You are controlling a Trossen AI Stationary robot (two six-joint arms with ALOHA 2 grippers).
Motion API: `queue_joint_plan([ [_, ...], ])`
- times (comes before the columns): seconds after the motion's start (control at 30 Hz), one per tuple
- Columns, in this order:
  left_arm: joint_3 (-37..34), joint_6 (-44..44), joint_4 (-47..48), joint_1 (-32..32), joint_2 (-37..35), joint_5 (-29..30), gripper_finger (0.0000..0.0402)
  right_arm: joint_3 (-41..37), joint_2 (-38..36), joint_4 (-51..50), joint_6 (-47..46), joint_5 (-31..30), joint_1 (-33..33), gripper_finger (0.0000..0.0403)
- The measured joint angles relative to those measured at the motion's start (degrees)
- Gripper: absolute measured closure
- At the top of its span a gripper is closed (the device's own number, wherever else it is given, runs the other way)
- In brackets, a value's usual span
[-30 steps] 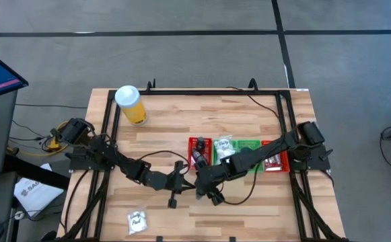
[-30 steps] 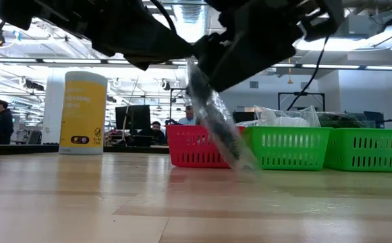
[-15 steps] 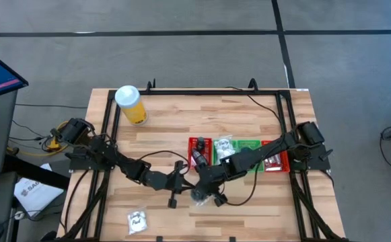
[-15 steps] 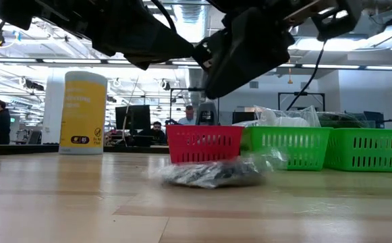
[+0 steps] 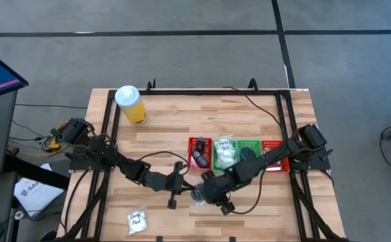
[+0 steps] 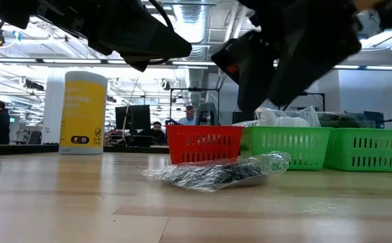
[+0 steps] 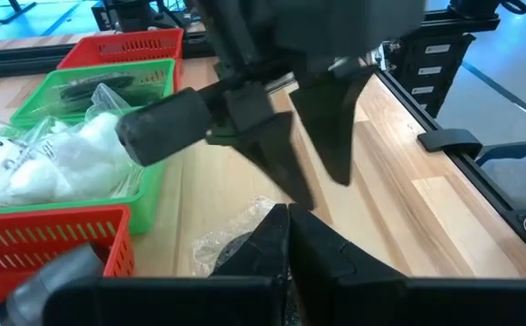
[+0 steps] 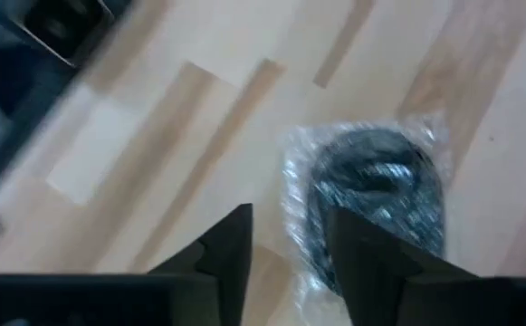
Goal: Pick & Place Travel size toiletries
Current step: Put the black hairbrush into the right green bin
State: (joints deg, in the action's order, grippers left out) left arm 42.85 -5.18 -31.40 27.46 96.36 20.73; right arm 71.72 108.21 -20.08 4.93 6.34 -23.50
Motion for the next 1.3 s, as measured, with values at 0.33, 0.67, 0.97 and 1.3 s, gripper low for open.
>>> queue_joint_plan([
  [0.33, 0.0, -1.7, 0.1, 0.0, 0.0, 0.0, 0.0402, -0.2, 1.9, -2.3, 0.0, -5.5, -2.0, 0.0160],
  [0.67, -0.1, -1.7, 0.1, 0.0, 0.0, 0.0, 0.0402, 0.0, 2.8, -4.1, 0.0, -8.1, -2.0, 0.0143],
  [0.97, -0.1, -1.8, 0.1, 0.0, 0.0, 0.0, 0.0402, 0.3, 7.2, -4.4, 0.0, -14.8, -2.9, 0.0143],
  [1.3, -0.5, -2.8, 0.1, 0.0, 0.0, 0.0, 0.0402, -0.1, 6.5, -7.0, -3.4, -20.0, -3.0, 0.0278],
])
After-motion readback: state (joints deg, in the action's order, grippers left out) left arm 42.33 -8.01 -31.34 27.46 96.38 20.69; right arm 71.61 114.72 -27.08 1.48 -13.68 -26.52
